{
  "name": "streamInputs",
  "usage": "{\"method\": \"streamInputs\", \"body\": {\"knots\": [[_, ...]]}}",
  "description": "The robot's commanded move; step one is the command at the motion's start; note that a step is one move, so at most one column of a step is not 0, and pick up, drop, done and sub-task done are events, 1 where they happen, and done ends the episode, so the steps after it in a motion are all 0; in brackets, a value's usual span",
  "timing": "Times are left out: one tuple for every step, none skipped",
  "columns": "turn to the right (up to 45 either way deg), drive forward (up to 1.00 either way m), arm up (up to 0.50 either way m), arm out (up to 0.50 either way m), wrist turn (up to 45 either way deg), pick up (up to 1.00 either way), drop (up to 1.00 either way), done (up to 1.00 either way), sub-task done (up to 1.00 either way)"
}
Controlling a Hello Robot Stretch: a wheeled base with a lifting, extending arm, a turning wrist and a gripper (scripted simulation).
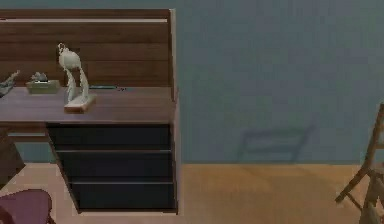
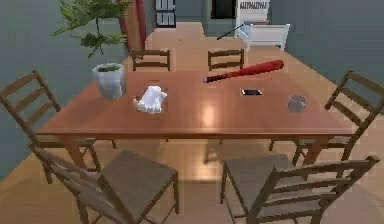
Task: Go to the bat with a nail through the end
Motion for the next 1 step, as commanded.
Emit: {"method": "streamInputs", "body": {"knots": [[45.0,0.00,0.00,0.00,0.0,0.00,0.00,0.00,0.00]]}}
